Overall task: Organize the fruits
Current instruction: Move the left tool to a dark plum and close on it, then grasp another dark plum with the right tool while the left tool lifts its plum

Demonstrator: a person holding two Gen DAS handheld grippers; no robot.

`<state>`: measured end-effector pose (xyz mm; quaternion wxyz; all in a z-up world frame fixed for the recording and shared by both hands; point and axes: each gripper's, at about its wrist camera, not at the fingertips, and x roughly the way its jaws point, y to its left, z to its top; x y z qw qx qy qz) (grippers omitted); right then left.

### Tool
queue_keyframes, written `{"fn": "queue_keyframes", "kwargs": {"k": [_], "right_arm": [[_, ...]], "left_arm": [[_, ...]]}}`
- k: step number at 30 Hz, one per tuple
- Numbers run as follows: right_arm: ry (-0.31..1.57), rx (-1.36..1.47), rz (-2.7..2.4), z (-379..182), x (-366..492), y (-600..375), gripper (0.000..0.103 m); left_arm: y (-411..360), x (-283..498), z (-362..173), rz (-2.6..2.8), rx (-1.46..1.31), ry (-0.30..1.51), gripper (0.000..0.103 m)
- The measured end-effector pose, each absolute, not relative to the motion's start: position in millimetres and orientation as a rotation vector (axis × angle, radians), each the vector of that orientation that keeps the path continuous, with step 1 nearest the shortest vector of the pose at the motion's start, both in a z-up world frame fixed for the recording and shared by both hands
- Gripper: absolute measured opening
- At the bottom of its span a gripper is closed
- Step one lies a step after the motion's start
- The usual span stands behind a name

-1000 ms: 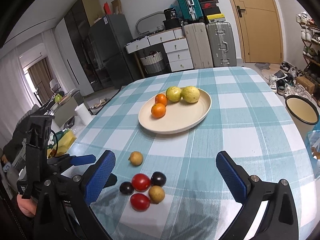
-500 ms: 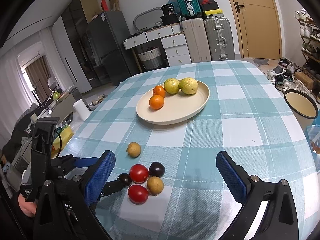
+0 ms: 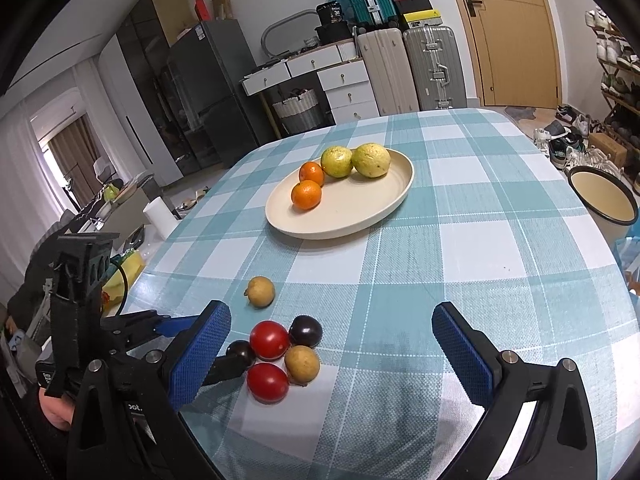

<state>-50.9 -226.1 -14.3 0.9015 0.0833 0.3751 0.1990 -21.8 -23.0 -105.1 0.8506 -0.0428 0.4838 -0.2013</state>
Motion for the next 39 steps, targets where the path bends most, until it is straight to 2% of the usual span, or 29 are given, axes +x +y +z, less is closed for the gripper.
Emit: {"fn": "queue_keyframes", "kwargs": {"k": [11, 16, 19, 22, 39], "right_arm": [[0.79, 0.183, 0.406, -20.1, -49.0, -229.8, 0.103], [0.794, 0.189, 0.407, -20.3, -48.4, -230.0, 0.103], [0.805, 0.196, 0.414, -21.3, -47.7, -230.1, 0.103], [0.815, 0.206, 0.415, -23.0, -46.8, -230.4, 0.103], [0.848, 0.256, 0.43, -26.7, -38.7, -229.1, 0.103]], "left_arm": [[-24.8, -28.7, -102.6, -0.516, -0.071, 1.004, 0.029], [-27.8, -30.9, -106.1, -0.563, -0.082, 1.03, 0.028], [-27.8, -32.1, -108.0, -0.566, -0.079, 1.03, 0.019], [-24.1, -31.9, -108.5, -0.575, -0.099, 1.027, 0.017], [-5.4, -35.4, -106.9, -0.569, -0.158, 0.995, 0.014]]}}
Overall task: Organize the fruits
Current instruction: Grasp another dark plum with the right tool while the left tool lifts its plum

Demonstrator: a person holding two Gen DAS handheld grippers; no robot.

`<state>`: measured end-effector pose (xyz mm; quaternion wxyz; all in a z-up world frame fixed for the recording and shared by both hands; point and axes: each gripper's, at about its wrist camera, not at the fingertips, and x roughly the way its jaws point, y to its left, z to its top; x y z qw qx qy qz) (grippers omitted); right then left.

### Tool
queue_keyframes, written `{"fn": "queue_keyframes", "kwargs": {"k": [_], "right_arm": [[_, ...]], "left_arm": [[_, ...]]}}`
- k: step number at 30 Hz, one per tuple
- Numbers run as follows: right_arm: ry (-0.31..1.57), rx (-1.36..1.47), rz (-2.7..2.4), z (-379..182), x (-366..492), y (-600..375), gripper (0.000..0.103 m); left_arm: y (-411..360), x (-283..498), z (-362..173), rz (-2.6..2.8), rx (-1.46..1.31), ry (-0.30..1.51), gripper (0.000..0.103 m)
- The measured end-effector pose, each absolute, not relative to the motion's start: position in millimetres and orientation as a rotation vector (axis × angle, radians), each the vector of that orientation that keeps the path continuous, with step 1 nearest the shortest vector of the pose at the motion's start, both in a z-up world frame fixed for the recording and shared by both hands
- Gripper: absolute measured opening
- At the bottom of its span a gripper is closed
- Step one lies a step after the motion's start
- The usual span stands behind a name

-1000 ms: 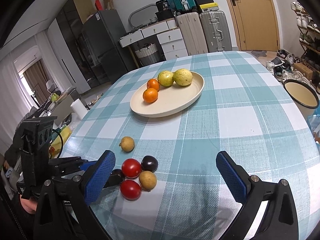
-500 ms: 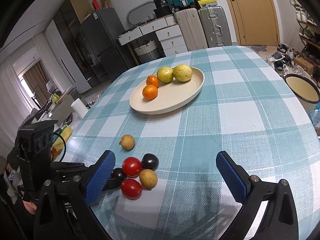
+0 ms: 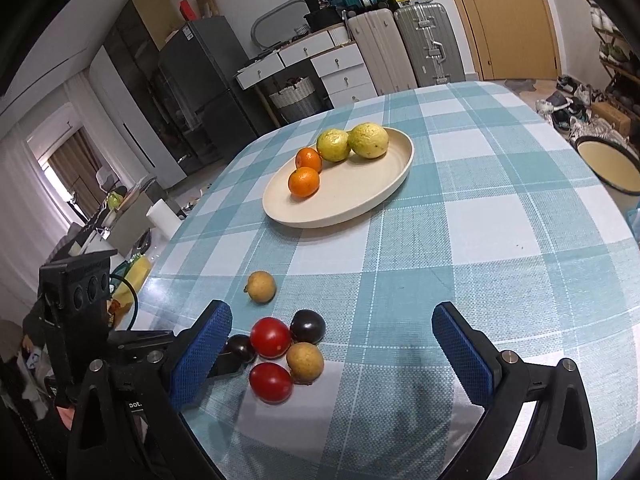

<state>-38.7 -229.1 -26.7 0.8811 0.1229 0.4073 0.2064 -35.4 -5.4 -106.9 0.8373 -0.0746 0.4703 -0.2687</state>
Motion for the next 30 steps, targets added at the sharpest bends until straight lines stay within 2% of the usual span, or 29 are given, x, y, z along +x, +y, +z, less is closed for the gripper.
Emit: {"fn": "queue_keyframes", "kwargs": {"k": [4, 8, 10, 12, 17, 22, 24, 28, 30], "right_arm": [[0.873, 0.269, 0.462, -30.6, -35.1, -223.7, 0.101], [0.914, 0.262, 0.485, -37.0, -31.1, -212.6, 0.08], [0.935, 0.269, 0.484, -41.3, -28.3, -208.8, 0.079], [0.945, 0.277, 0.492, -43.7, -27.1, -205.7, 0.07], [0.973, 0.278, 0.485, -49.1, -22.4, -200.3, 0.056], [1.002, 0.302, 0.47, -55.5, -18.2, -199.7, 0.047], [1.01, 0.299, 0.47, -57.3, -17.3, -198.7, 0.04], [1.022, 0.315, 0.476, -60.7, -15.4, -198.5, 0.035], [1.033, 0.325, 0.477, -62.9, -13.2, -198.8, 0.029]], "left_arm": [[5.3, -37.3, -103.9, -0.555, -0.18, 0.983, 0.014], [16.2, -37.5, -100.2, -0.546, -0.205, 0.97, 0.014], [20.7, -38.0, -98.4, -0.541, -0.21, 0.964, 0.014], [25.0, -38.8, -97.3, -0.537, -0.217, 0.96, 0.014], [31.7, -39.7, -97.4, -0.535, -0.236, 0.959, 0.014], [35.0, -37.2, -98.9, -0.534, -0.248, 0.963, 0.014], [35.8, -35.2, -100.0, -0.534, -0.254, 0.967, 0.014], [38.2, -32.4, -99.1, -0.528, -0.261, 0.966, 0.014], [40.0, -30.5, -97.7, -0.524, -0.266, 0.964, 0.014]]}}
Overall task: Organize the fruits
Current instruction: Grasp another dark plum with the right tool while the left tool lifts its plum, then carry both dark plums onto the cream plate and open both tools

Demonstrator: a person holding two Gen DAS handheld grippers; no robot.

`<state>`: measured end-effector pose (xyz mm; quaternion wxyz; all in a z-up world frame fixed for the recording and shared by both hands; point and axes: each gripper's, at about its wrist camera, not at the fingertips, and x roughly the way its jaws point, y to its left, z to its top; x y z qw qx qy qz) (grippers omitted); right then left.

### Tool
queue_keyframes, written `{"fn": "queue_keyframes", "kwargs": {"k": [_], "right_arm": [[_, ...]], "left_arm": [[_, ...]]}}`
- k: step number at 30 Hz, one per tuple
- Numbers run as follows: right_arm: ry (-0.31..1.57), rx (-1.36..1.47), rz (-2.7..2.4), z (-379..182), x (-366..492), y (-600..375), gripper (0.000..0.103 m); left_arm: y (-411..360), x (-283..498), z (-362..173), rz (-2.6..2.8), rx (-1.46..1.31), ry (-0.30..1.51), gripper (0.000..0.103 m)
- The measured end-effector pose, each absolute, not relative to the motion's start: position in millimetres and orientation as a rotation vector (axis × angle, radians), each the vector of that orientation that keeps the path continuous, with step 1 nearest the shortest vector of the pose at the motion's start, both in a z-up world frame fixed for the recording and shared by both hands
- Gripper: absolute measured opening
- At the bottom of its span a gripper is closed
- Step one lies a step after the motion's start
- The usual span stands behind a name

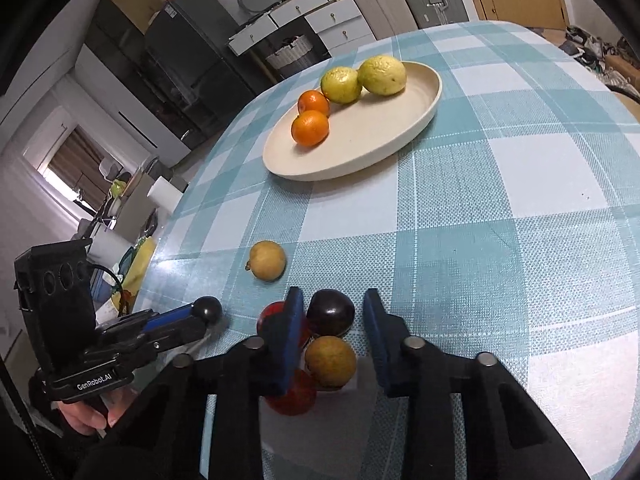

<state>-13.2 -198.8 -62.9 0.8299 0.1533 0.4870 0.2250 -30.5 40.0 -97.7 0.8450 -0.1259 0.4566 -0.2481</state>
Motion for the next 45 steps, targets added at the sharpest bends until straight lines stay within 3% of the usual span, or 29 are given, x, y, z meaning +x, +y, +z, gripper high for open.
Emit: {"fn": "queue_keyframes", "kwargs": {"k": [21, 30, 45], "right_arm": [[0.912, 0.41, 0.528, -35.4, -0.3, -218.9, 0.025], [0.868, 0.422, 0.551, -18.2, 38.2, -218.8, 0.025], [0.895, 0.426, 0.556, -15.1, 132.1, -195.0, 0.025]], "left_arm": [[54.6, 29.8, -61.8, -0.474, -0.287, 0.907, 0.014], [58.7, 85.4, -43.3, -0.452, -0.307, 0.877, 0.014], [53.1, 182.7, -59.6, -0.43, -0.299, 0.923, 0.014]]}}
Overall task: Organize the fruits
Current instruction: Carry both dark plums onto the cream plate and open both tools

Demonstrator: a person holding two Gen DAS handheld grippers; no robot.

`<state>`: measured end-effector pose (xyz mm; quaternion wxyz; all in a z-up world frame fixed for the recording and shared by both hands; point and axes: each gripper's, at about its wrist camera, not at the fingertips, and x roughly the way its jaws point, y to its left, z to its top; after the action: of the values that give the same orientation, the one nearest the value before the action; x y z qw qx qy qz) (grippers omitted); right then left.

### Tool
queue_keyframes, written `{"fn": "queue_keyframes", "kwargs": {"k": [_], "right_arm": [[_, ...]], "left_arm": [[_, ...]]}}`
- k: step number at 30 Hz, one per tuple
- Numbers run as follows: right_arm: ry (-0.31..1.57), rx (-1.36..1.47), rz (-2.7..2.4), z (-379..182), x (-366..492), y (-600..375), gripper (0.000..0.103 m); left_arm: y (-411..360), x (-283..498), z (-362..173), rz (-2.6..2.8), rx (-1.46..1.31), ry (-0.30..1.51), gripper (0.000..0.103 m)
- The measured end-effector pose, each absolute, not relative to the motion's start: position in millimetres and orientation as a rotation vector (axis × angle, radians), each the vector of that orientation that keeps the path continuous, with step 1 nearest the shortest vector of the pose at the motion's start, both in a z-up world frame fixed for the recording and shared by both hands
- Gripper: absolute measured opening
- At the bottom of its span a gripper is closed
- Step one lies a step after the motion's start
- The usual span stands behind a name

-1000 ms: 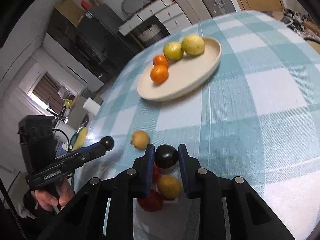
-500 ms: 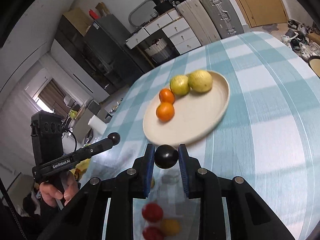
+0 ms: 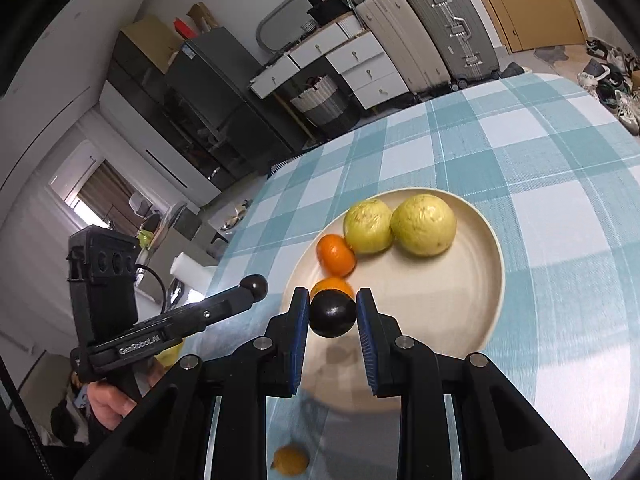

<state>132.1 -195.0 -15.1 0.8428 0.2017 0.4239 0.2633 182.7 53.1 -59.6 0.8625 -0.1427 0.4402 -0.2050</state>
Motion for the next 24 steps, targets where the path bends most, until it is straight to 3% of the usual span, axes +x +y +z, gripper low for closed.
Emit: {"fn": "queue_keyframes", "kwargs": {"k": [20, 22, 24], "right_arm": [[0.966, 0.377, 0.534, -47.8, 185.8, -161.6, 0.025], [0.973, 0.378, 0.529, -48.3, 186.0, -160.2, 0.027], [0.97, 0.375, 0.537, -48.6, 186.4, -159.1, 0.041]], "left_arm": [[39.5, 219.2, -83.7, -0.449, -0.257, 0.993, 0.014], [40.1, 220.8, -82.8, -0.437, -0.261, 0.989, 0.014], [40.7, 222.9, -82.0, -0.414, -0.254, 1.002, 0.018]]}}
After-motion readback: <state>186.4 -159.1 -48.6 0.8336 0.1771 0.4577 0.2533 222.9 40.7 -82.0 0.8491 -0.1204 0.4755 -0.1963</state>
